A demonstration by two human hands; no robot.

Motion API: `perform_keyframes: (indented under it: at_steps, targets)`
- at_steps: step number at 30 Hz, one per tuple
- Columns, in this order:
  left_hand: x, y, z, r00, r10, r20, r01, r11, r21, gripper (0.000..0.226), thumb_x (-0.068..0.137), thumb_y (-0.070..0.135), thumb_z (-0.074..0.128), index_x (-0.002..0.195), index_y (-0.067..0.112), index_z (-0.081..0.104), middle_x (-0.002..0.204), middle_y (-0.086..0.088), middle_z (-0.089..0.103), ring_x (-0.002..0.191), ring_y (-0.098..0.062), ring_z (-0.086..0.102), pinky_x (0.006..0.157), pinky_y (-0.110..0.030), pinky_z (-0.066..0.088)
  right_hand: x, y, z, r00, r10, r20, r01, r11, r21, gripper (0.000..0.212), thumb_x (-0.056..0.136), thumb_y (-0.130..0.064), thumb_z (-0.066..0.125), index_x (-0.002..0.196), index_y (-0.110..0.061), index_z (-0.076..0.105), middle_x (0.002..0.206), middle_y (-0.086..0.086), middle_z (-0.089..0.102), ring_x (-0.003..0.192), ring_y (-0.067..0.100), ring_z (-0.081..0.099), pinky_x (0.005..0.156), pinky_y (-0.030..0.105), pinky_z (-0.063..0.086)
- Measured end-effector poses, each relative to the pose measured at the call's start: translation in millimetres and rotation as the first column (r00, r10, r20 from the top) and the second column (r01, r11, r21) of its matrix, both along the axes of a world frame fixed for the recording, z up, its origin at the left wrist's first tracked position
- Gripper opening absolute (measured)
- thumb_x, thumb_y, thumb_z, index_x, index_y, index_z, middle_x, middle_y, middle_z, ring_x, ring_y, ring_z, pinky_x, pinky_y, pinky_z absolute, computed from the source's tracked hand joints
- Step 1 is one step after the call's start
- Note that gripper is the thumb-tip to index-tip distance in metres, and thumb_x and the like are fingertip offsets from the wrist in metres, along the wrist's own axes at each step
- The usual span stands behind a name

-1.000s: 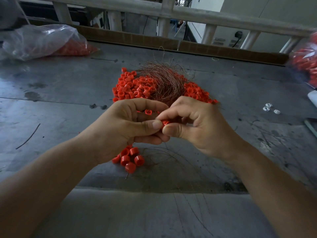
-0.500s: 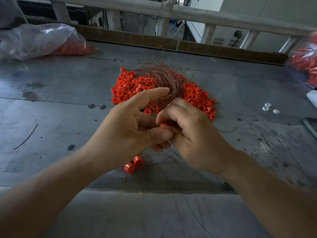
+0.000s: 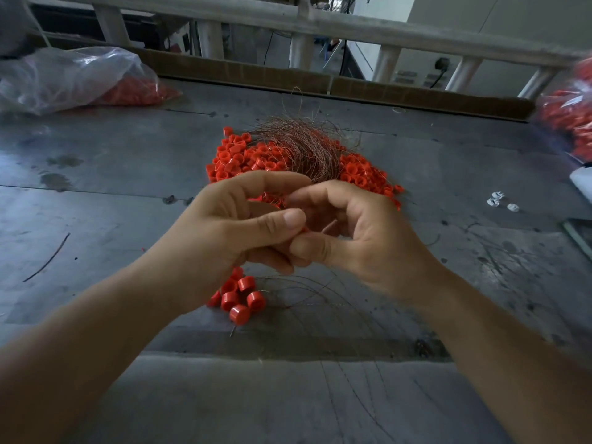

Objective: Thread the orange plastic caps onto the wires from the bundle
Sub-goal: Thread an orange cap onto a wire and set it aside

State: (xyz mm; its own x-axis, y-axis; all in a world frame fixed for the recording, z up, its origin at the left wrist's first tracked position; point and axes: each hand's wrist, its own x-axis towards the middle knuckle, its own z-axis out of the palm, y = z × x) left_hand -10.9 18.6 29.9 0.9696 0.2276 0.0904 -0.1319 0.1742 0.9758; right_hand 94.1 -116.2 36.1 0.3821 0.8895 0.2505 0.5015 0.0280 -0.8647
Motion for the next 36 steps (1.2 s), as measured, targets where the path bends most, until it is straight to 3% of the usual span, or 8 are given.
perform_keyframes:
  at_steps: [2,5,10,17,22,26,31,36]
  targets:
    - [1.5,2.2,1.0,0.999,0.041,0.029,-0.039,0.997,-0.069,0.044,0.059,0.022,0.069,0.102,0.013,0.066,0.072,-0.009,0.070,0.059,-0.017,0.067,0.049,-0.021,0.052,2.8,-0.3,-0.1,0.993,0.025,-0.114,-0.026,1.000,-0.012,0.033,0.066,-0.037,0.063,0.097,-0.026,0.060,0.086,0.002,0.066,0.079,0.014,0.064,0.073,0.026,0.054]
    - [1.8,5.7,2.8,0.997,0.054,0.056,-0.047,0.992,-0.116,0.046,0.060,0.012,0.070,0.105,0.010,0.060,0.073,-0.007,0.071,0.061,-0.015,0.067,0.049,-0.021,0.052,4.9,-0.2,-1.1,0.992,0.022,-0.125,-0.021,1.000,0.006,0.021,0.069,-0.032,0.062,0.089,-0.028,0.063,0.073,-0.014,0.065,0.066,0.000,0.059,0.060,0.014,0.047]
    - [0.5,13.2,3.8,0.995,0.081,0.050,-0.075,0.990,-0.118,0.033,0.066,0.002,0.054,0.097,0.010,0.064,0.068,-0.007,0.070,0.057,-0.016,0.066,0.047,-0.020,0.050,10.4,-2.4,0.7,0.980,-0.122,0.156,0.128,0.991,-0.028,0.013,0.079,-0.013,0.068,0.078,-0.026,0.065,0.068,-0.008,0.063,0.061,0.001,0.058,0.057,0.011,0.044]
    - [-3.6,24.1,8.3,0.970,0.244,-0.010,-0.238,0.955,0.175,0.029,0.062,-0.002,0.057,0.081,0.014,0.071,0.066,-0.008,0.068,0.046,-0.017,0.061,0.038,-0.018,0.043,12.5,-5.4,1.5,0.962,-0.131,0.241,0.158,0.983,-0.097,0.010,0.080,-0.012,0.068,0.073,-0.018,0.066,0.062,-0.006,0.061,0.057,0.006,0.054,0.052,0.015,0.044]
    - [-0.1,41.9,4.1,0.857,0.514,-0.040,-0.475,0.817,0.327,0.030,0.079,-0.012,0.051,0.076,0.013,0.066,0.057,0.000,0.067,0.050,-0.010,0.063,0.045,-0.018,0.048,4.2,1.3,-14.0,0.912,-0.009,0.410,0.135,0.951,-0.279,0.003,0.082,-0.016,0.066,0.081,-0.017,0.069,0.067,-0.018,0.059,0.062,-0.005,0.055,0.060,0.004,0.041]
    - [7.2,54.2,-7.1,0.769,0.637,-0.051,-0.565,0.715,0.412,0.030,0.079,-0.008,0.058,0.073,0.021,0.064,0.065,0.000,0.067,0.058,-0.010,0.062,0.047,-0.017,0.048,4.4,2.3,-17.8,0.872,0.096,0.479,0.139,0.892,-0.431,0.007,0.084,-0.024,0.063,0.086,-0.020,0.069,0.083,-0.009,0.067,0.074,0.001,0.057,0.068,0.017,0.045]
    - [14.8,55.9,-25.0,0.740,0.670,0.064,-0.454,0.426,0.783,0.025,0.075,0.002,0.068,0.092,0.020,0.069,0.084,0.001,0.064,0.075,-0.015,0.058,0.072,-0.025,0.044,6.2,-1.3,-12.4,0.872,0.139,0.470,0.127,0.862,-0.491,0.006,0.082,-0.027,0.065,0.080,-0.024,0.069,0.075,-0.014,0.061,0.075,-0.001,0.055,0.071,0.019,0.046]
    - [19.7,60.8,-36.4,0.797,0.601,0.062,-0.261,0.249,0.933,0.034,0.078,0.018,0.070,0.112,0.019,0.066,0.097,0.000,0.048,0.082,-0.012,0.044,0.073,-0.021,0.029,10.9,-5.3,-7.8,0.904,0.143,0.402,0.103,0.841,-0.531,0.013,0.083,-0.033,0.064,0.080,-0.023,0.072,0.072,-0.013,0.063,0.073,-0.003,0.057,0.066,0.008,0.043]
